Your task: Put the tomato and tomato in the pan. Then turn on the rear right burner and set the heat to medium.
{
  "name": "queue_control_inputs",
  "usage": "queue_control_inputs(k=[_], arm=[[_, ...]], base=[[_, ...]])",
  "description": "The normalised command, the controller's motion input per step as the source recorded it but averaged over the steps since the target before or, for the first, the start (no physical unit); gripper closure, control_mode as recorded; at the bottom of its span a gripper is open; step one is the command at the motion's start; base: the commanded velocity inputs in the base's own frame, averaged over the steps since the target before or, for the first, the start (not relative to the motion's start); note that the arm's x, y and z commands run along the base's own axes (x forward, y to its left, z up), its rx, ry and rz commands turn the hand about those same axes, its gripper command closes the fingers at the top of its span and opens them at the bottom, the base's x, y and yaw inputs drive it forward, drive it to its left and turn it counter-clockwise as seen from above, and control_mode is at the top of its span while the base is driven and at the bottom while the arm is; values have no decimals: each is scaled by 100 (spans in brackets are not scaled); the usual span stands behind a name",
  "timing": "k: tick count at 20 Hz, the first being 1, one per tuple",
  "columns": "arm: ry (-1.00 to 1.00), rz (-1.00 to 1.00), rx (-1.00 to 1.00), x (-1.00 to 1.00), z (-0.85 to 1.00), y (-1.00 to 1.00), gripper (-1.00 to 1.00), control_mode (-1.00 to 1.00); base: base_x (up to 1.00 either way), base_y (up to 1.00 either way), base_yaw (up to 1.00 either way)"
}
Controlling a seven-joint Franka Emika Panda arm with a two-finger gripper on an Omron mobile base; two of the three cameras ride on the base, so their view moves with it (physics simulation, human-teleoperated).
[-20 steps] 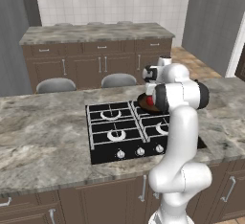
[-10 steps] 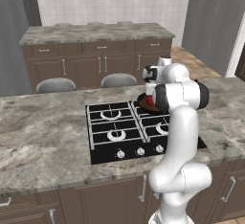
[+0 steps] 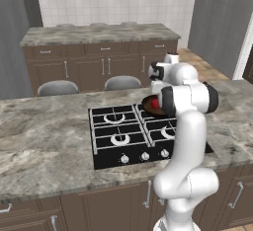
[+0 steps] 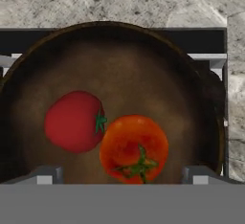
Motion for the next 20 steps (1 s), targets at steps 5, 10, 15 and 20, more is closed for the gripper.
queue_control_inputs(k=[5,10,15,20], arm=[[0,0,0,-36,31,1,-100,-100],[0,0,0,-79,4,15,-100,-100],[0,0,0,-95,0,25,-100,-100],[0,0,0,-100,0,28,-100,-100]], base=[[0,0,0],[0,0,0],[0,0,0],[0,0,0]])
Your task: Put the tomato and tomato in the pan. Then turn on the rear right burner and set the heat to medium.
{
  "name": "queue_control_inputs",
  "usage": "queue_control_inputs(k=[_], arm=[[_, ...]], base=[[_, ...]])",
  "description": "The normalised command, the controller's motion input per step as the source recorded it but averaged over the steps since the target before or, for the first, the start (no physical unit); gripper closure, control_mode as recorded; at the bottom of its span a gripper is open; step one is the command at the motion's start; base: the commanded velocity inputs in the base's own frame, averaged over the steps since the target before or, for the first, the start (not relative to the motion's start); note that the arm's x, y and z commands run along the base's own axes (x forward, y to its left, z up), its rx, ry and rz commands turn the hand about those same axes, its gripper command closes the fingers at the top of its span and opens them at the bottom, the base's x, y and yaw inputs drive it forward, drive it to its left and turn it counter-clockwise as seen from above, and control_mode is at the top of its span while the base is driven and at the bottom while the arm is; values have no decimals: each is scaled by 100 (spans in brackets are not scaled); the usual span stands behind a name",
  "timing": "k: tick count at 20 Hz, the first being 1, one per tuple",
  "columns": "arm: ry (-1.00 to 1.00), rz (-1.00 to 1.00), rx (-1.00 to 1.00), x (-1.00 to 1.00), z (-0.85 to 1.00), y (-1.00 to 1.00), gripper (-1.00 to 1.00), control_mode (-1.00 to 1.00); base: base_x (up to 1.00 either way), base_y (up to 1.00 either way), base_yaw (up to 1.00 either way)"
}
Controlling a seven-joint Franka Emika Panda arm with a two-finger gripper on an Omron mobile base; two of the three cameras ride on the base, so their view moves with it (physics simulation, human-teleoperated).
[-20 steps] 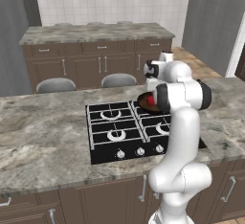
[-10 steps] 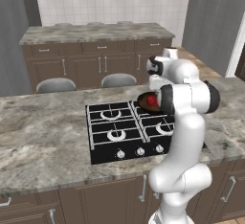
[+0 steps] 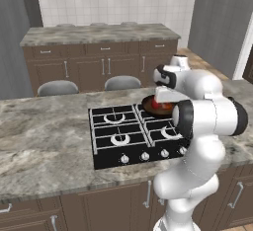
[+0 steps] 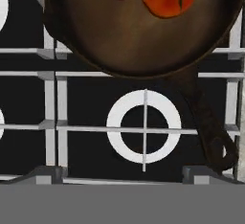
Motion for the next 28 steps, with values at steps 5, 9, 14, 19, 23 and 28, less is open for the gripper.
queue_control_inputs(k=[5,9,14,19,23,28], arm=[[0,0,2,-87,0,27,-100,-100],[0,0,1,-42,-7,34,-100,-100],[0,0,0,-16,-3,44,-100,-100],[4,0,-2,-1,-8,23,-100,-100],[10,0,-2,0,-42,1,-100,-100],[17,0,-1,0,-50,0,-100,-100]], base=[[0,0,0],[0,0,0],[0,0,0],[0,0,0],[0,0,0],[0,0,0]])
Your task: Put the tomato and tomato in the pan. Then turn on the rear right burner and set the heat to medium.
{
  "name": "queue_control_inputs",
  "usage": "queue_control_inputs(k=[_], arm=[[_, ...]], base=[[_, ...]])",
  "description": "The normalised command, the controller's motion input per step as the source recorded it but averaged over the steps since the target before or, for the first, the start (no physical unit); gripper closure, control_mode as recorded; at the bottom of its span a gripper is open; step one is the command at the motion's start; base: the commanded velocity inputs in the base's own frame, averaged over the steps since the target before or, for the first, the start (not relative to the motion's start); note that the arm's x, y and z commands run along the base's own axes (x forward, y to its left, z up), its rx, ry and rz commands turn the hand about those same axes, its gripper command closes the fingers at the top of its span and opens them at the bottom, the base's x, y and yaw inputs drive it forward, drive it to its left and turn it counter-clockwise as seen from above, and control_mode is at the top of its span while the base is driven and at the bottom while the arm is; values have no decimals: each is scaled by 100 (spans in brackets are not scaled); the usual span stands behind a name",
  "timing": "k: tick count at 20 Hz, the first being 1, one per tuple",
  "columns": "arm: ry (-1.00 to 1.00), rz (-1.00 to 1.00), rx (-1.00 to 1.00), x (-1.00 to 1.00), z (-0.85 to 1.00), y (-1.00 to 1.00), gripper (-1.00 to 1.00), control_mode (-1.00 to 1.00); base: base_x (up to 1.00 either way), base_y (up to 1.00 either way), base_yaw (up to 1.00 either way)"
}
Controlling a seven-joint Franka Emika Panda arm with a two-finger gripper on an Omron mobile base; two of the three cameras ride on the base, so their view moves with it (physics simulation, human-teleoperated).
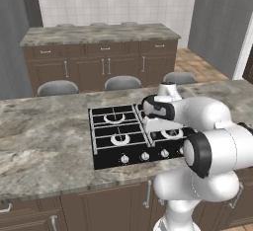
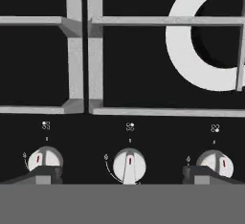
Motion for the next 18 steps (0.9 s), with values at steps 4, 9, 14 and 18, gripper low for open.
queue_control_inputs(k=[4,9,14,18], arm=[[7,0,1,-1,-36,-2,-100,-100],[0,0,3,-15,-18,-3,-100,-100],[1,0,2,-37,-18,-1,-100,-100],[0,0,0,-7,-21,0,-100,-100]], base=[[0,0,0],[0,0,0],[0,0,0],[0,0,0]])
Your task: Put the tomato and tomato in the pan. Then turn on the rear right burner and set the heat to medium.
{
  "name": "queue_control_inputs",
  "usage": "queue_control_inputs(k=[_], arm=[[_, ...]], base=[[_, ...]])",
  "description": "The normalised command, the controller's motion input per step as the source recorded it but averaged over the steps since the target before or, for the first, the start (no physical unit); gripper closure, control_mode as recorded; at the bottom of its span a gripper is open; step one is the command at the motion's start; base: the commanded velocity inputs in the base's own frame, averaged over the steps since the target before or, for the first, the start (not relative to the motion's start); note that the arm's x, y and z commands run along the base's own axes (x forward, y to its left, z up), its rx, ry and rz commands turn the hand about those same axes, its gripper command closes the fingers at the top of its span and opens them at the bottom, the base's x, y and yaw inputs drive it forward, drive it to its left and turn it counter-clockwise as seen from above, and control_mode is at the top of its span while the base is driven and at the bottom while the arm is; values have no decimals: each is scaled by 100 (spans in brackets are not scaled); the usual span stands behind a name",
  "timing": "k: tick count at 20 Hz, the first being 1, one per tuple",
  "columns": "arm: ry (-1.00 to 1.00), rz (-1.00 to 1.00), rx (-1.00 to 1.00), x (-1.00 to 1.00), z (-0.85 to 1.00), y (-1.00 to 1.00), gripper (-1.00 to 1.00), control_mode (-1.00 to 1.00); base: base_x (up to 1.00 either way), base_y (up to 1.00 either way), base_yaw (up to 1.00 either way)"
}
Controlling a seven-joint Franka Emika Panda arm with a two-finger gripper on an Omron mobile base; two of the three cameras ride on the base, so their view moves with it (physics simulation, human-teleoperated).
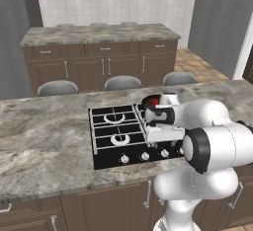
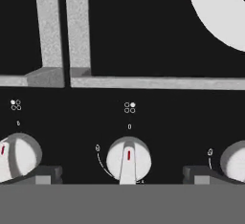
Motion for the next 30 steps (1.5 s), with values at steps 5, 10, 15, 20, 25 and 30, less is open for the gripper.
queue_control_inputs(k=[5,10,15,20,25,30], arm=[[0,0,0,0,-21,0,-100,-100],[1,0,0,-1,-22,0,-100,-100],[0,0,0,-3,-7,0,-100,-100],[0,0,0,0,-7,0,-100,-100],[0,0,0,0,-20,0,-100,-100],[0,0,0,-1,-5,0,-100,-100]], base=[[0,0,0],[0,0,0],[0,0,0],[0,0,0],[0,0,0],[0,0,0]])
